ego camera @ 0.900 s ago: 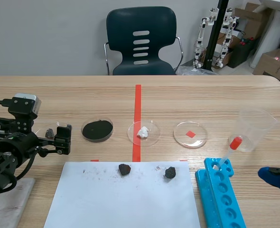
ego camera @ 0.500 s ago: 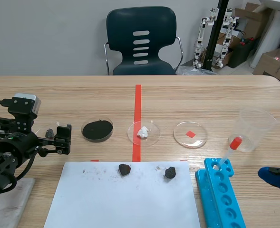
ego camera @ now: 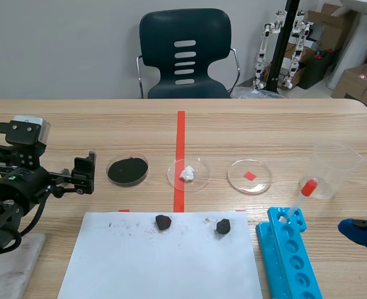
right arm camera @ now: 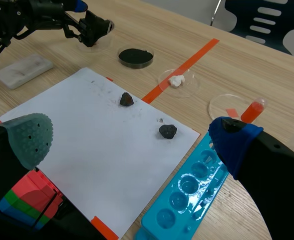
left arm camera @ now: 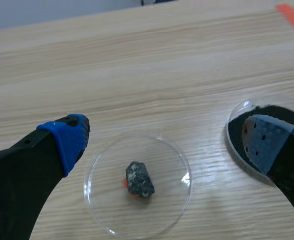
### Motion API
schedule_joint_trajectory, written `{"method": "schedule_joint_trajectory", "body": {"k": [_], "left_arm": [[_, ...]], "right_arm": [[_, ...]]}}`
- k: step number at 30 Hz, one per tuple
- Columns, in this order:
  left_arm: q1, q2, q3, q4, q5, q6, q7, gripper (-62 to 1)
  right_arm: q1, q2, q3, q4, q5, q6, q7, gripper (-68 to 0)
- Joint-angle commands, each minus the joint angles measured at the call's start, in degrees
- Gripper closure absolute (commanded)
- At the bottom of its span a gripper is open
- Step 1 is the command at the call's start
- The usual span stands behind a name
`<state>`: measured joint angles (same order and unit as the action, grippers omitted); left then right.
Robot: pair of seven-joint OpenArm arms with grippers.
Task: Return to the home posture
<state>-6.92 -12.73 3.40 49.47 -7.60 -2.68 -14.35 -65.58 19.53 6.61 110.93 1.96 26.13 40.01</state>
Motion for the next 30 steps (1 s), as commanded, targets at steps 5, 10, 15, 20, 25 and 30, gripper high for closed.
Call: {"method": "schedule_joint_trajectory", "body": {"k": [5, 10, 15, 20, 25, 30], "left_arm": [[7.5, -3.19, 0.0, 10.49, -0.28, 0.13, -6.45, -62.3], [17.4, -5.77, -0.9, 19.74, 0.57, -0.31, -7.28, -62.3], [29.55, -6.51, -4.37, 29.16, 0.98, -3.85, -7.28, -62.3], [41.97, -6.51, -6.84, 38.6, 0.96, -4.79, -7.32, -62.3], [52.48, -6.49, -7.39, 45.99, 1.01, -4.81, -10.12, -62.3], [60.37, -6.49, -7.39, 50.88, 1.01, -4.39, -14.43, -62.3]], "right_arm": [[0.04, 0.0, 0.07, 0.48, 0.85, 0.04, 0.85, -67.9], [0.04, 0.0, 0.07, 0.48, 0.85, 0.04, 0.85, -67.9], [0.04, 0.0, 0.07, 0.48, 0.85, 0.04, 0.85, -67.9], [0.04, 0.0, 0.07, 0.48, 0.85, 0.04, 0.85, -67.9], [0.04, 0.0, 0.07, 0.48, 0.85, 0.04, 0.85, -67.9], [0.04, 0.0, 0.07, 0.48, 0.85, 0.04, 0.85, -67.9]]}}
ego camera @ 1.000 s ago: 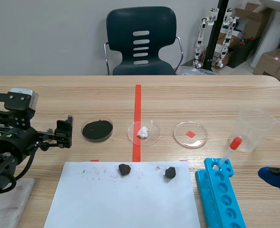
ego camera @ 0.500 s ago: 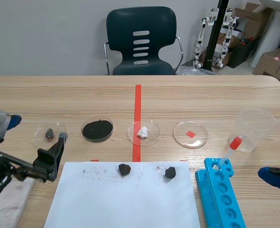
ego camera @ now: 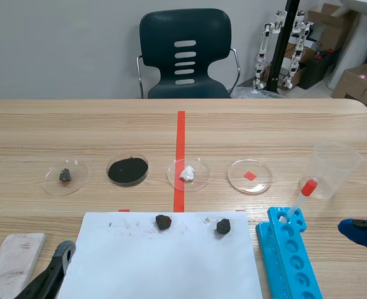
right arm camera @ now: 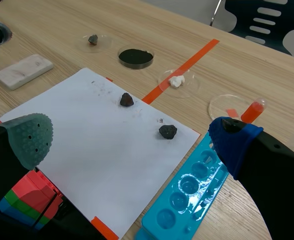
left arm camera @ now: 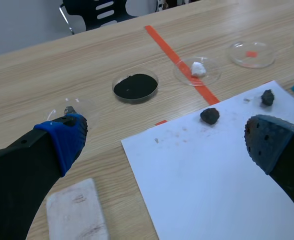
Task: Return to the home posture
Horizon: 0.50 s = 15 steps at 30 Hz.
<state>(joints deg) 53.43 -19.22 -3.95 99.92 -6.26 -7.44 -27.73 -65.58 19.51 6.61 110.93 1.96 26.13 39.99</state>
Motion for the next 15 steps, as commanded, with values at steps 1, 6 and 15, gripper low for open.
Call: {"method": "schedule_joint_trajectory", "body": {"k": [1, 6, 15], "left_arm": [[1.22, 0.0, -0.04, 1.07, -0.28, 0.42, -1.62, -62.3], [4.68, 0.0, -0.04, 2.67, 2.89, 0.46, -4.48, -62.3], [4.46, 0.0, -0.04, 2.71, 4.87, 0.66, -4.44, -62.3]], "right_arm": [[0.04, 0.02, 0.07, 0.48, 0.85, 0.04, 0.87, -67.9], [0.04, 0.02, 0.07, 0.48, 0.85, 0.04, 0.87, -67.9], [0.04, 0.02, 0.07, 0.48, 0.85, 0.04, 0.87, -67.9]]}}
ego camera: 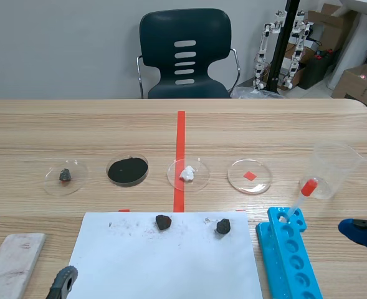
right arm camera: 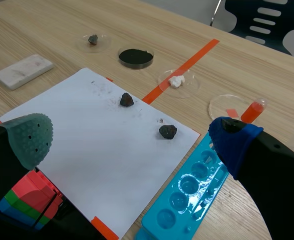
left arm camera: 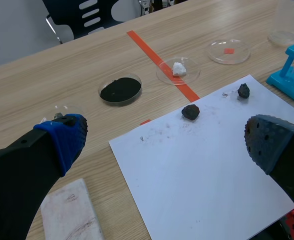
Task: Return to the home posture
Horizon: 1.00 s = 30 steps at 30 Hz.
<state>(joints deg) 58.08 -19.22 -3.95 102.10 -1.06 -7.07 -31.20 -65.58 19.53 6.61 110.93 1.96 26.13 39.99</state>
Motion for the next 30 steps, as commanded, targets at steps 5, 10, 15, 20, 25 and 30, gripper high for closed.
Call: {"method": "schedule_joint_trajectory", "body": {"k": [5, 10, 15, 20, 25, 30], "left_arm": [[-0.2, 0.0, -0.04, 0.52, 0.48, 0.26, -0.94, -62.3], [-0.15, 0.0, -0.04, 0.52, 0.46, 0.2, -0.92, -62.3], [-0.15, 0.0, 0.09, 0.52, 0.46, -0.2, -0.87, -62.3], [-0.15, 0.0, 0.17, 0.52, 0.46, -0.22, -0.72, -62.3], [-0.15, 0.0, 0.17, 0.52, 0.46, -0.22, -0.74, -62.3], [-0.15, 0.0, 0.17, 0.52, 0.46, -0.2, -0.74, -62.3]], "right_arm": [[0.04, 0.0, 0.07, 0.48, 0.85, 0.04, 0.87, -67.9], [0.04, 0.0, 0.07, 0.48, 0.85, 0.04, 0.87, -67.9], [0.04, 0.0, 0.07, 0.48, 0.85, 0.04, 0.87, -67.9], [0.04, 0.0, 0.07, 0.48, 0.85, 0.04, 0.87, -67.9], [0.04, 0.0, 0.07, 0.48, 0.85, 0.04, 0.87, -67.9], [0.04, 0.0, 0.07, 0.48, 0.85, 0.04, 0.87, -67.9]]}}
